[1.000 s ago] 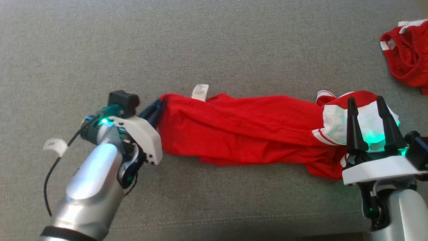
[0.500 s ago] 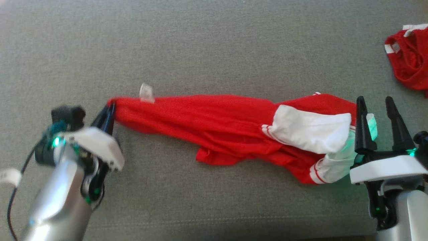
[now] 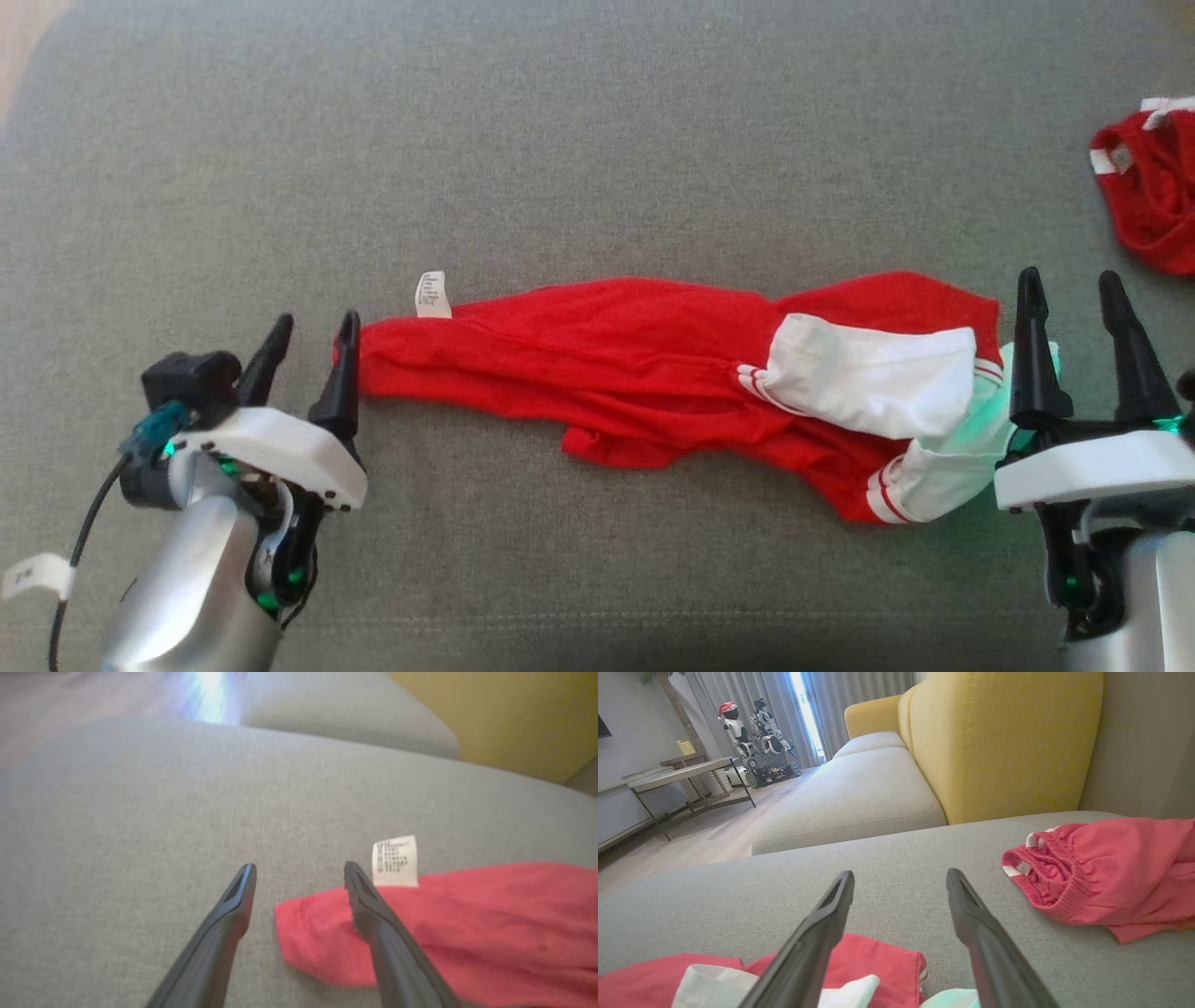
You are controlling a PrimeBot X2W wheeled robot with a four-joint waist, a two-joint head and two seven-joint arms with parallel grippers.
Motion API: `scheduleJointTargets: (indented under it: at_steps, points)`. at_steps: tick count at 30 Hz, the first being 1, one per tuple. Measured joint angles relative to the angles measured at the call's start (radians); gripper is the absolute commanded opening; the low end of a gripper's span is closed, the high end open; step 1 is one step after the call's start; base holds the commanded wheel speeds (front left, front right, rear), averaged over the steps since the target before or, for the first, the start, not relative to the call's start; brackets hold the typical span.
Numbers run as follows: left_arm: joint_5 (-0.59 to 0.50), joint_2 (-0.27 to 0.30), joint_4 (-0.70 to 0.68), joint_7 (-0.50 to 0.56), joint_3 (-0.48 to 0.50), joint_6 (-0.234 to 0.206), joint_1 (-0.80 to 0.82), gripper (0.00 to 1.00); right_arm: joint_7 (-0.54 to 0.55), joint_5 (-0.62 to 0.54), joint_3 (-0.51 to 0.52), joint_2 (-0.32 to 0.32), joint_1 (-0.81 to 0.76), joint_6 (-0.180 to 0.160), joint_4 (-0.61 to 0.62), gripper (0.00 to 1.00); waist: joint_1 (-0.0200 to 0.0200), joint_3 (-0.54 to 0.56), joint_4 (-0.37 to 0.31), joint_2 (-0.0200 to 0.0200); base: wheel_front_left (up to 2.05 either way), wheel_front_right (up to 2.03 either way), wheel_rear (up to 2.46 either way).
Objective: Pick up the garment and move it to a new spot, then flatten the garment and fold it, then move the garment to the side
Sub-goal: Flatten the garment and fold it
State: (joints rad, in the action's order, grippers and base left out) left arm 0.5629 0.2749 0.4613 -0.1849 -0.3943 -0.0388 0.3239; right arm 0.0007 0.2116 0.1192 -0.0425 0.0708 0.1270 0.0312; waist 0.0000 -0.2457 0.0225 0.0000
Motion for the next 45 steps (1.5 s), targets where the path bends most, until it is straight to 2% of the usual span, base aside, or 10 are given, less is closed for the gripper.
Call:
scheduleJointTargets:
  at_steps: [6,11,21,45]
  points:
    - [-0.053,-0.001,-0.088,-0.056,0.032,-0.043,-0.041,1.00,0.010,-0.008,-0.015,0.000,-0.004,0.000,0.006,1.00,0.0000,0.041,0.003,0.0000,0.00,0.00,0.00]
    - [-0.141,0.004,-0.235,-0.065,0.078,-0.099,-0.124,1.00,0.027,-0.046,-0.034,0.000,-0.051,0.000,0.021,1.00,0.0000,0.090,0.006,0.0000,0.00,0.00,0.00]
    - [-0.192,0.014,-0.354,-0.065,0.096,-0.137,-0.299,1.00,0.048,-0.054,-0.053,0.000,-0.135,0.000,0.032,1.00,0.0000,0.148,0.005,0.0000,0.00,0.00,0.00]
    - [-0.190,0.030,-0.371,-0.063,0.089,-0.136,-0.311,1.00,0.058,-0.035,-0.053,0.000,-0.146,0.000,0.047,1.00,0.0000,0.140,0.011,0.0000,0.00,0.00,0.00]
